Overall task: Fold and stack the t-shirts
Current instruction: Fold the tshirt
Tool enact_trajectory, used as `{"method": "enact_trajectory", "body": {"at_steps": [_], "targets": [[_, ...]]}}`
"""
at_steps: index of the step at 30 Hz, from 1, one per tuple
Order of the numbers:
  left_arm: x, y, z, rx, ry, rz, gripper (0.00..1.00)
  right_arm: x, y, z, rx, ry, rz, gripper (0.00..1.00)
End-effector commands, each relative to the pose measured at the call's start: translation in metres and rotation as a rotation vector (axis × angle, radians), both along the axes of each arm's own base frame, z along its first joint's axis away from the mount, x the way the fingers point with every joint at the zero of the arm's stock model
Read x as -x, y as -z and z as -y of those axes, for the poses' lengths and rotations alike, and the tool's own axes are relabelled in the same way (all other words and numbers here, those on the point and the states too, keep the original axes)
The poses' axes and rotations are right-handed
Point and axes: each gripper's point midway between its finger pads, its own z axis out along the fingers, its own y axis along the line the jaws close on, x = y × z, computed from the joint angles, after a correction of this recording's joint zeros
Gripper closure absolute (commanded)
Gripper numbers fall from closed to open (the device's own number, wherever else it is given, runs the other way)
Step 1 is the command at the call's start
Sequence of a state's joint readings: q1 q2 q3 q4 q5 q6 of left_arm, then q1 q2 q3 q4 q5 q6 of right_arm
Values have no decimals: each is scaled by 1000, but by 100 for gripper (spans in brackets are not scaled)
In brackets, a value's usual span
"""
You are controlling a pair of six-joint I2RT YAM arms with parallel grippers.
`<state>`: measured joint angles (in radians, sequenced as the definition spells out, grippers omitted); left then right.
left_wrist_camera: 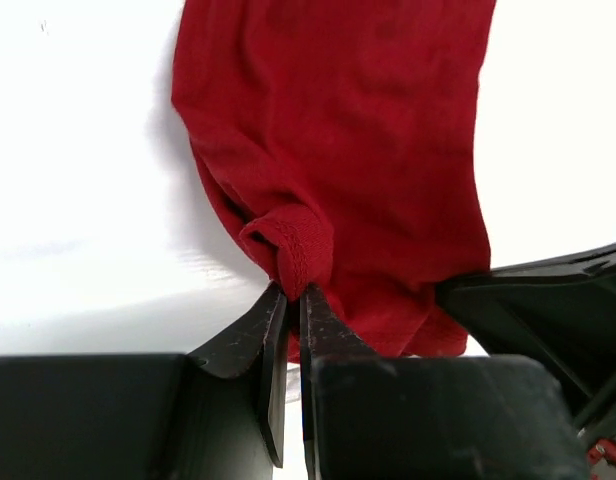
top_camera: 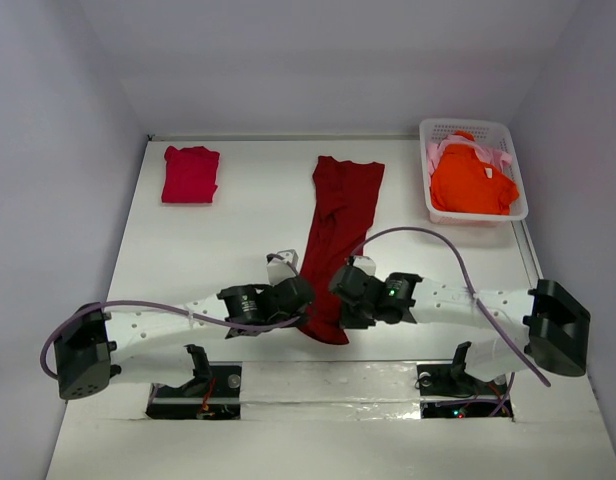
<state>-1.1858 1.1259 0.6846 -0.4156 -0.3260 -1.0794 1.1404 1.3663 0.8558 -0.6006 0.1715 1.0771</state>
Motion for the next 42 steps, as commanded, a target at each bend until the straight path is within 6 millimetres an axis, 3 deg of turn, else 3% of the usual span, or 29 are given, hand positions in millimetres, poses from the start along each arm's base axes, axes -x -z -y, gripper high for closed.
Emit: {"method": "enact_trajectory", "body": {"at_steps": [1,10,24,34,42], "targets": [[-14,-15,-2,-24,-28,63,100,-20,-31,2,-26,39,96,100],[-30,-30,0,-3,-48,106,100,-49,-57,22,-22,100,184,100],[-71,-54,-8,-1,-84,191,100,-73,-75,28,-9,127,246,100],[-103,-85,22,17,-40,280,100,-100,-91,44,5,178,308,100],[-128,-97,25,15,-48,324,100,-126,-105,52,24,197,364,100]]}}
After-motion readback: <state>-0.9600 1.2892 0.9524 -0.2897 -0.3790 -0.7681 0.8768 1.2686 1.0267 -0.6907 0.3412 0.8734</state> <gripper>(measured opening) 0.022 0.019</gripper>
